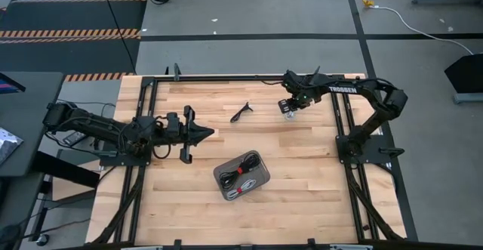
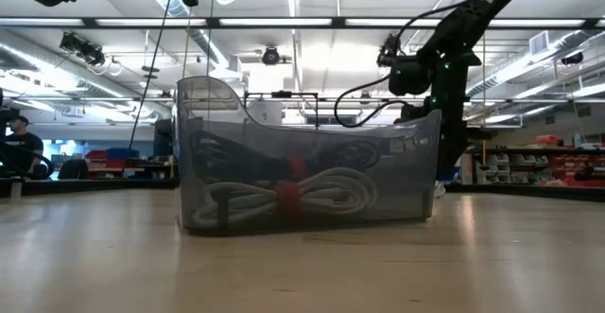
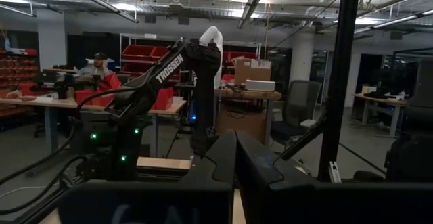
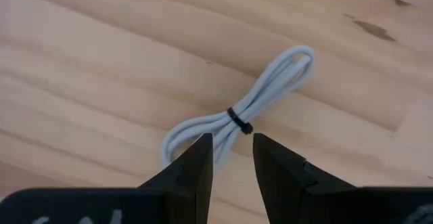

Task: Pick and place USB-C Cables
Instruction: Put the white charger cable into the black bin

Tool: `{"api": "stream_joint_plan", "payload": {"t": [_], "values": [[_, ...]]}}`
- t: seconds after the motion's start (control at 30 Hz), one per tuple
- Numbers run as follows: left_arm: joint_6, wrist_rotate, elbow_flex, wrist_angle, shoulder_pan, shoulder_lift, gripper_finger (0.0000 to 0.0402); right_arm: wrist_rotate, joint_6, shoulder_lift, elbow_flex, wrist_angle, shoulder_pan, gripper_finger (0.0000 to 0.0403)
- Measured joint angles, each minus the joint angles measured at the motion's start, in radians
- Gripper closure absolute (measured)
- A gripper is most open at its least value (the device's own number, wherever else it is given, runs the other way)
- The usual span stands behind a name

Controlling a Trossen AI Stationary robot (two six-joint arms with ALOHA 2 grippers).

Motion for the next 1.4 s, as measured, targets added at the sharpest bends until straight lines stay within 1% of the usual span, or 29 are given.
{"api": "stream_joint_plan", "payload": {"t": [0.27, 0.5, 0.77, 0.9, 1.07, 1.23, 1.4], "values": [[0.0, 0.0, 0.0, 0.0, 0.0, 0.0, 0.039, 0.0, 0.059, 0.0, 0.0, -0.007, -0.034, 0.029], [-0.021, 0.0, 0.0, 0.001, 0.0, 0.0, 0.039, 0.0, 0.1, 0.0, 0.0, 0.045, -0.035, 0.029], [-0.019, 0.0, 0.0, 0.001, 0.0, 0.0, 0.039, -0.012, 0.133, 0.0, -0.001, 0.033, -0.033, 0.029], [-0.018, 0.0, 0.0, 0.001, 0.0, 0.0, 0.039, -0.027, 0.149, 0.0, -0.031, 0.055, -0.027, 0.029], [-0.018, 0.0, 0.0, 0.001, 0.0, 0.0, 0.039, -0.026, 0.154, 0.0, -0.07, 0.116, -0.028, 0.029], [-0.018, 0.0, 0.0, 0.001, 0.0, 0.0, 0.039, -0.027, 0.157, 0.0, -0.114, 0.219, -0.028, 0.029], [-0.018, 0.0, 0.0, 0.001, 0.0, 0.0, 0.039, -0.027, 0.157, -0.001, -0.147, 0.25, -0.038, 0.029]]}}
